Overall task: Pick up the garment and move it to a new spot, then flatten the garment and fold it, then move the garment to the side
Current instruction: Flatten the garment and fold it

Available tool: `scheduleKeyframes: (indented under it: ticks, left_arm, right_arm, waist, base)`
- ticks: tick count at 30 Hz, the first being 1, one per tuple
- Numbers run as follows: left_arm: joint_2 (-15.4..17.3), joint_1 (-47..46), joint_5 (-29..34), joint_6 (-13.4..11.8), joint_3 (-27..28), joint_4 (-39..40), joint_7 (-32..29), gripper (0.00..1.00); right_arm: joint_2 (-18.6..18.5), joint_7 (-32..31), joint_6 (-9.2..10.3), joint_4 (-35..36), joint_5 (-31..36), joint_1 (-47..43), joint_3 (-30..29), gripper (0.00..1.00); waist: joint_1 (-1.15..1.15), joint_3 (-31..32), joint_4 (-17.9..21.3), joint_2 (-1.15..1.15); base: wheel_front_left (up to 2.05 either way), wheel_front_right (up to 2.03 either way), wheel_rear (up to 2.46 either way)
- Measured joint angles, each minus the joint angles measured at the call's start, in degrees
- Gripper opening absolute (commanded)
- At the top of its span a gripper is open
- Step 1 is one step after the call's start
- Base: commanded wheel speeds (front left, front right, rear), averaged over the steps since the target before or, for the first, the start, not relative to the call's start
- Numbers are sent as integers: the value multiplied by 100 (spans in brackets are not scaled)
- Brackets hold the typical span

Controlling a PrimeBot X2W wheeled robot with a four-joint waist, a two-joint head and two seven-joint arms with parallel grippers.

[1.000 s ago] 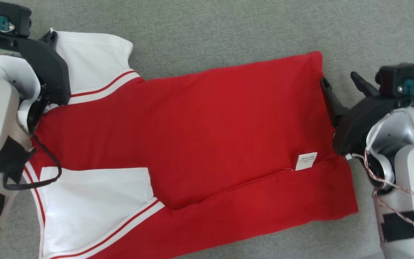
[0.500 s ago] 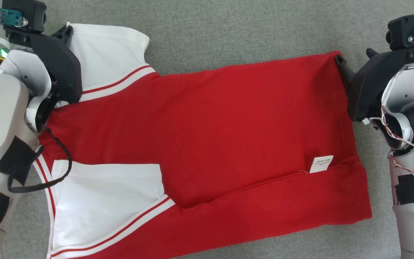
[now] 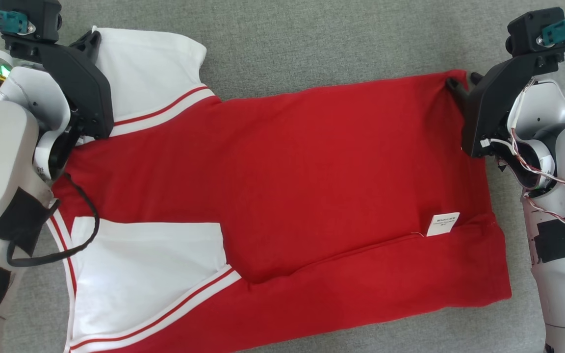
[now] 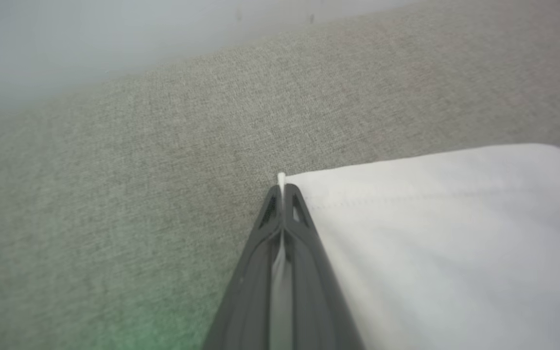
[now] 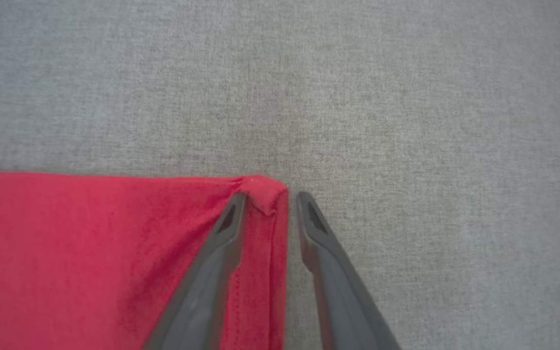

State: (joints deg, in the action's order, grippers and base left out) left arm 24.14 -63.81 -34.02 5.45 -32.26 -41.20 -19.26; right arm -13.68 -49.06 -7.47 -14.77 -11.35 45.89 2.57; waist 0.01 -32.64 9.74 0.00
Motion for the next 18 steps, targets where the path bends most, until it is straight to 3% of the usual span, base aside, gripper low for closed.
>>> scheduleKeyframes:
  ticks: [1, 3, 4, 9, 18]
  left_arm:
    - [5, 2, -14, 0, 1, 18, 0, 0]
    - [5, 17, -33, 1, -3, 48, -3, 0]
    - [7, 36, -51, 2, -1, 65, -3, 0]
    - [16, 250, -233, 47, 114, 186, 237, 0]
    - [64, 1032, -1169, 169, 342, 888, 770, 0]
  right_arm:
    - [0, 25, 0, -26, -16, 15, 2, 45]
    - [-8, 103, 0, -71, -18, 30, 37, 20]
    - [-24, 145, 0, -81, -14, 30, 92, 0]
    - [-93, 427, 0, -103, -12, -30, 185, 0]
    - [-299, 789, 0, 120, -186, -429, 339, 0]
  waist:
    - [0, -2, -11, 0]
    - [0, 0, -38, 0]
    - [0, 8, -48, 0]
    - [0, 92, -76, 0]
    - [0, 444, -141, 0]
  base:
    - [0, 0, 0]
    - [0, 0, 0]
    - [0, 0, 0]
    - [0, 0, 0]
    - [0, 0, 0]
